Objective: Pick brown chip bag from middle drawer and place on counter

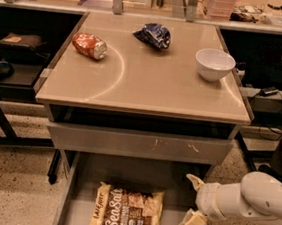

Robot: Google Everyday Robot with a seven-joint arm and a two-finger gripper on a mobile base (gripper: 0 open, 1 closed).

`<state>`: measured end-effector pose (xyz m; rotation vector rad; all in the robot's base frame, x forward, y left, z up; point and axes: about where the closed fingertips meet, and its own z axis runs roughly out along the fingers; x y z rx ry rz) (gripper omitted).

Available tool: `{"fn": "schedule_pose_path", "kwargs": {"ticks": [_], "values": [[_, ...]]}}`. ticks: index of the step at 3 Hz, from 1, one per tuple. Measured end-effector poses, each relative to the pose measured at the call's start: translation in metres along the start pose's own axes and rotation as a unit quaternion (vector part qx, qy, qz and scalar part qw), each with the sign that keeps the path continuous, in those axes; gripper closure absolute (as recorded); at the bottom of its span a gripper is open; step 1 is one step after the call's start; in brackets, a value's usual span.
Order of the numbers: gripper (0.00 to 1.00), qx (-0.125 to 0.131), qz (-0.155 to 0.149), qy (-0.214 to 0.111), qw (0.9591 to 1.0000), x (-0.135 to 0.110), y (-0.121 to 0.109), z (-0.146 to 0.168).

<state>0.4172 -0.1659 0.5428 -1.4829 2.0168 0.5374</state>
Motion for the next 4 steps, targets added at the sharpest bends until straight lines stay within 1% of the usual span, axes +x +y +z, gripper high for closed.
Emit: {"fn": "schedule_pose_path", "kwargs": {"ticks": [1,2,3,4], "values": [[0.00,-0.014,-0.013,-0.010,0.9998,0.008,0.015,0.052],[0.00,-0.017,-0.040,-0.023,0.9988,0.010,0.024,0.104],[0.00,-0.018,-0.060,-0.039,0.9973,0.009,0.026,0.144],[0.00,-0.020,-0.061,-0.060,0.9961,0.012,0.027,0.176]]}}
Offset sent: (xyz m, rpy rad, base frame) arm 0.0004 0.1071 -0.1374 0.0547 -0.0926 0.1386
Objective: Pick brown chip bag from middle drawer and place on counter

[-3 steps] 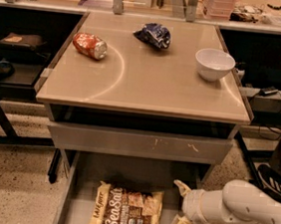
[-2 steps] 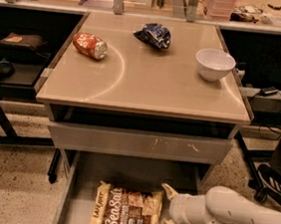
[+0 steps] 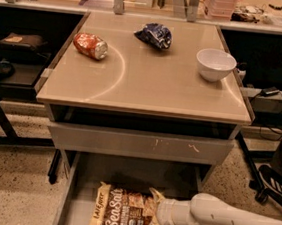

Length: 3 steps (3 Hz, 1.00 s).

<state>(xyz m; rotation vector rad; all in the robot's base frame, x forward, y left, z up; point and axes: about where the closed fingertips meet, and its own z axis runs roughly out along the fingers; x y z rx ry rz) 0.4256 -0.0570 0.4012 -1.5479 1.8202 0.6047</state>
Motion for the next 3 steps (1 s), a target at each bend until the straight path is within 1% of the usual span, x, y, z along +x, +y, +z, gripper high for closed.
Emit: {"fn": "schedule_pose_path", "kwargs": {"ticks": [1,2,3], "values": [[0.00,0.001,0.011,-0.010,0.9999,0.0092,-0.0014,0.0293],[0.13,0.000,0.015,-0.013,0.9998,0.0116,0.0002,0.0357],[0.38,0.000,0.015,-0.013,0.9998,0.0115,0.0002,0.0358]]}}
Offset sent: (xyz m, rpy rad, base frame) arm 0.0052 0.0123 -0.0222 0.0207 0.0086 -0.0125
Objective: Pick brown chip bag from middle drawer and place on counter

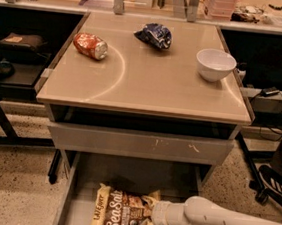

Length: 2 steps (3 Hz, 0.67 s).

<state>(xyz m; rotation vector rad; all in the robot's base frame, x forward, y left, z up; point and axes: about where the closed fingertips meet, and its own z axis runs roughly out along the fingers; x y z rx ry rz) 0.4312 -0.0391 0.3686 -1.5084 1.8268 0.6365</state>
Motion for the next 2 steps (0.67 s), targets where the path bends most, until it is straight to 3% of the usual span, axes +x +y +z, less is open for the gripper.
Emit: {"fn": "schedule_pose_path", "kwargs": {"ticks": [2], "values": [[0.83,-0.004,0.004,-0.002,1.0000,-0.0008,0.0018,-0.0008]]}}
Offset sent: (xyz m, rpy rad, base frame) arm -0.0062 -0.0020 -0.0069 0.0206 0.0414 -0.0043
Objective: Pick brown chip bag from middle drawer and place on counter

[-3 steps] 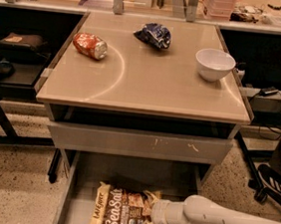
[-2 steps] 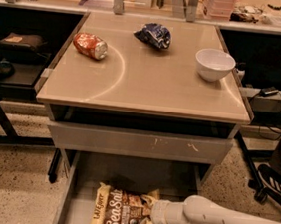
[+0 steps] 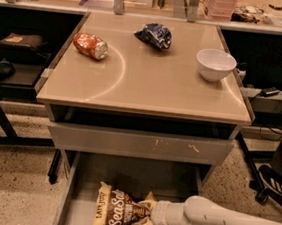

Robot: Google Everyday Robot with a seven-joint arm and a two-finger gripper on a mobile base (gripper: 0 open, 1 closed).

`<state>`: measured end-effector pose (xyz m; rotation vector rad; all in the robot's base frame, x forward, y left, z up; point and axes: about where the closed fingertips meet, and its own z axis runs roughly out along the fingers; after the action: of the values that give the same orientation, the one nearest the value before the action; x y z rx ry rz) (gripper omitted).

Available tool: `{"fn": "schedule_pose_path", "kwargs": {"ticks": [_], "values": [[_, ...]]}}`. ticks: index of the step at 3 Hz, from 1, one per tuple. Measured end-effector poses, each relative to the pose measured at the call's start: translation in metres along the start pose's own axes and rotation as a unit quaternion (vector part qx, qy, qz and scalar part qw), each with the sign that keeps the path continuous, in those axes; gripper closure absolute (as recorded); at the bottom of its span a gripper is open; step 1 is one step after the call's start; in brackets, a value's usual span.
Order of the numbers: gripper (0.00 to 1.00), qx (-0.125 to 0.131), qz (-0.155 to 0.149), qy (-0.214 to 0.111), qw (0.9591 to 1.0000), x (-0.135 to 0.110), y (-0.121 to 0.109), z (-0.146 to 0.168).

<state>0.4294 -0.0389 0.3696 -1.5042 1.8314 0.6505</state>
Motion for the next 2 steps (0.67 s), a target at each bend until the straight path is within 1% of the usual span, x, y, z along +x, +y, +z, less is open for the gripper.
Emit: {"fn": "schedule_pose_path", "kwargs": {"ticks": [1,2], "values": [[1.00,-0.005,0.010,0.006,0.9999,-0.002,0.005,-0.006],[1.00,0.007,0.012,0.012,0.9998,-0.019,0.003,-0.032]]}}
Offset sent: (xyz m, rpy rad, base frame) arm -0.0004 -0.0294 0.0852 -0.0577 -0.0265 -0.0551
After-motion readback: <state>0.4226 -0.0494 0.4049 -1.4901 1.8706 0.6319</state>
